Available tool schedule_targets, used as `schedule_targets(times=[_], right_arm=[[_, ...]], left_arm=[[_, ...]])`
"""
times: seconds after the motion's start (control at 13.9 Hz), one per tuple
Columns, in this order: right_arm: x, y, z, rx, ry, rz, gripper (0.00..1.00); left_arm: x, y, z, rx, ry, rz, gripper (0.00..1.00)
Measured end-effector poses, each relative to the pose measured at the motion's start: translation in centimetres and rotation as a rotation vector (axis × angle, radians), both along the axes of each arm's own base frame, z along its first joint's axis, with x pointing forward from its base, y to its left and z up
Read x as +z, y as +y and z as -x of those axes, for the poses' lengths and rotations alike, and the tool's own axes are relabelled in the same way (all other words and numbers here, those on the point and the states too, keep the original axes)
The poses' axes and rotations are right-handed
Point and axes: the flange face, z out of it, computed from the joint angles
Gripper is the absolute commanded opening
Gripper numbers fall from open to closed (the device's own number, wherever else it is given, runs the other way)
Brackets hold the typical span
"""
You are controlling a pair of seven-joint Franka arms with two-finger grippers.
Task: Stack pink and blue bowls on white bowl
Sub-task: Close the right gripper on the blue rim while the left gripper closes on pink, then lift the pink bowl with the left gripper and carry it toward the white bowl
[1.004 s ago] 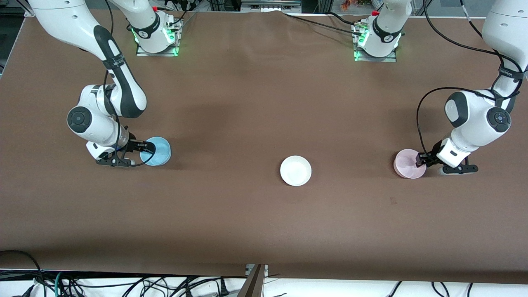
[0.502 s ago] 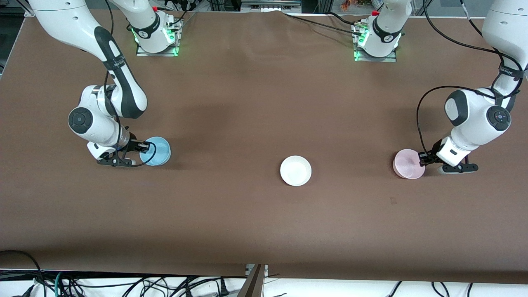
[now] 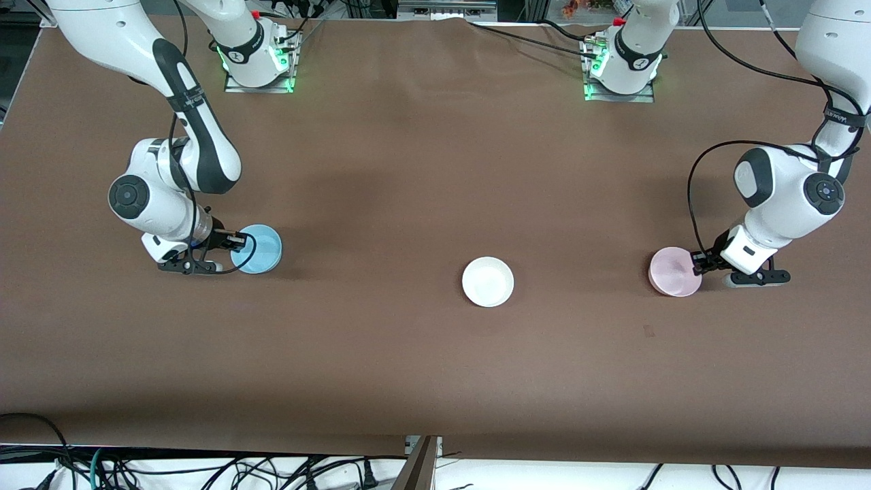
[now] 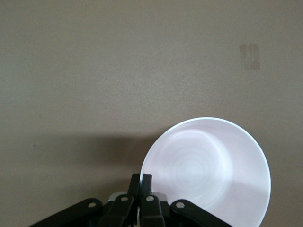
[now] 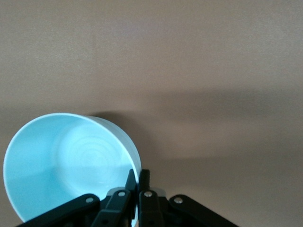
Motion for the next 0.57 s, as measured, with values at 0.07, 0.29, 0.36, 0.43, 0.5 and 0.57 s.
schedule_targets(times=[0.07,0.29,0.36,0.43,0.5,0.57], right_arm=[[0.2,0.1,-0.2,0.002,0.006,-0.001,0.00],[0.6,0.4,-0.4,0.012,0.026,-0.004,0.00],[0.7,0.5,-0.4,0.014,0.029,-0.005,0.00],[0.7,0.6,-0.5,0.016,0.029,-0.006,0.00],[0.8,0.7,-0.5,0.017,0.030,-0.006,0.00],[0.8,0.7,-0.5,0.018,0.031,-0.007,0.00]], left_arm=[[0.3,-0.4,-0.2,0.009,-0.008,0.003,0.00],[2.0,-3.3,-1.5,0.064,-0.040,0.030,0.00],[2.7,-4.5,-1.9,0.085,-0.050,0.041,0.00],[3.5,-5.8,-2.2,0.107,-0.058,0.052,0.00],[4.4,-7.2,-2.5,0.132,-0.063,0.064,0.00],[5.3,-8.8,-2.6,0.161,-0.062,0.077,0.00]])
